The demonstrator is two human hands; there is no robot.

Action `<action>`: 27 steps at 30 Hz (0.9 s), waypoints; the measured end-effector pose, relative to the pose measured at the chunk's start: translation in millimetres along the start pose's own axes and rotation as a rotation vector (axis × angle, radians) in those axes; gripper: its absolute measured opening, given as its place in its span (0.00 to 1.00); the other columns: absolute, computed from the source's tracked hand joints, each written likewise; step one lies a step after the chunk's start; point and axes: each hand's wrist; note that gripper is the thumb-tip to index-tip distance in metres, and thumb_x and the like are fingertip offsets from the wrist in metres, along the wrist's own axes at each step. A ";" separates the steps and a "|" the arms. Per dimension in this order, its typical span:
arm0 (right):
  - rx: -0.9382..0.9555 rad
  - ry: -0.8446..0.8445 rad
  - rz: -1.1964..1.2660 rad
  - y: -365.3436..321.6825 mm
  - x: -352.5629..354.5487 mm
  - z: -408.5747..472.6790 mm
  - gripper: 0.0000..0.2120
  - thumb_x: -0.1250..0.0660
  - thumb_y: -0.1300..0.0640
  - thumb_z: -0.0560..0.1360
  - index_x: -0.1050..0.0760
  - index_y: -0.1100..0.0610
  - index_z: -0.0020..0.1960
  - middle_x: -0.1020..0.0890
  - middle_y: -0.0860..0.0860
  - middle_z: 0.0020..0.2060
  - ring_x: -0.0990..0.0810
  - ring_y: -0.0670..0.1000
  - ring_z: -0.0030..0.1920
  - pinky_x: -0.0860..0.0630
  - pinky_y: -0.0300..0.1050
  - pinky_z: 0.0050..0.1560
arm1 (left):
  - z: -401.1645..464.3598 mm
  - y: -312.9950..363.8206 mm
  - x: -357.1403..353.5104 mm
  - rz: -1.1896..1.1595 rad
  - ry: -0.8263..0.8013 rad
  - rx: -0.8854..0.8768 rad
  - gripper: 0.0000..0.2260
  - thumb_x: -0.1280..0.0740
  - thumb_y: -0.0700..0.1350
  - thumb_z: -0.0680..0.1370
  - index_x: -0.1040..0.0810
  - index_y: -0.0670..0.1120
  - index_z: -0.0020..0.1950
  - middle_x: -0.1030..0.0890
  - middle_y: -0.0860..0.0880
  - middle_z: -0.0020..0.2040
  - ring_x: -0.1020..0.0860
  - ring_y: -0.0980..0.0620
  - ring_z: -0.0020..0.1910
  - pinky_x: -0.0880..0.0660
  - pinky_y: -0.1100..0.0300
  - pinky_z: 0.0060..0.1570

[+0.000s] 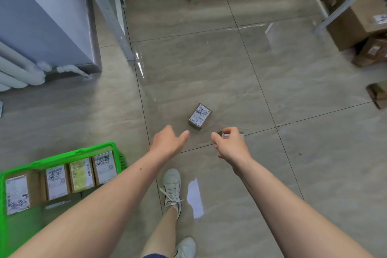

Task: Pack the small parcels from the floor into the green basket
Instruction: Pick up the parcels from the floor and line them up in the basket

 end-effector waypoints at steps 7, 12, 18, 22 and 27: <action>-0.065 0.012 0.026 -25.2 -2.4 123.3 0.31 0.33 0.43 0.73 0.37 0.56 0.69 0.23 0.51 0.54 0.21 0.59 0.58 0.25 0.58 0.62 | 104.3 42.6 -13.6 -0.029 -0.022 -0.030 0.28 0.39 0.59 0.78 0.33 0.44 0.72 0.28 0.46 0.71 0.29 0.45 0.70 0.31 0.53 0.66; -0.123 -0.023 -0.028 -0.9 -26.2 211.9 0.33 0.33 0.43 0.75 0.38 0.58 0.72 0.27 0.55 0.68 0.26 0.58 0.66 0.29 0.51 0.65 | 188.5 50.9 -62.1 -0.060 -0.067 -0.001 0.21 0.39 0.55 0.79 0.31 0.44 0.68 0.26 0.43 0.66 0.29 0.43 0.68 0.32 0.52 0.63; -0.145 -0.063 -0.034 55.3 -76.6 323.4 0.37 0.32 0.43 0.74 0.40 0.61 0.75 0.33 0.57 0.74 0.32 0.57 0.72 0.34 0.48 0.67 | 302.8 32.0 -137.3 -0.075 -0.063 0.014 0.25 0.39 0.53 0.80 0.33 0.39 0.70 0.30 0.40 0.70 0.30 0.43 0.68 0.32 0.54 0.63; -0.190 -0.092 -0.010 82.9 -106.2 381.9 0.31 0.34 0.47 0.77 0.37 0.63 0.72 0.26 0.56 0.67 0.29 0.56 0.69 0.34 0.42 0.58 | 364.6 15.2 -183.3 -0.111 -0.067 0.010 0.23 0.38 0.52 0.80 0.34 0.40 0.71 0.31 0.43 0.71 0.30 0.44 0.69 0.29 0.53 0.63; -0.145 -0.087 -0.017 103.6 -137.3 431.5 0.08 0.33 0.55 0.77 0.21 0.58 0.51 0.16 0.50 0.43 0.21 0.47 0.40 0.27 0.35 0.37 | 415.0 -4.1 -225.2 -0.152 -0.124 0.002 0.25 0.38 0.53 0.79 0.36 0.42 0.72 0.27 0.44 0.69 0.28 0.44 0.67 0.30 0.51 0.63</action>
Point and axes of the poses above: each hand's wrist, its own z-axis towards the middle knuckle, its own x-axis out of the back of the hand, y = z × x
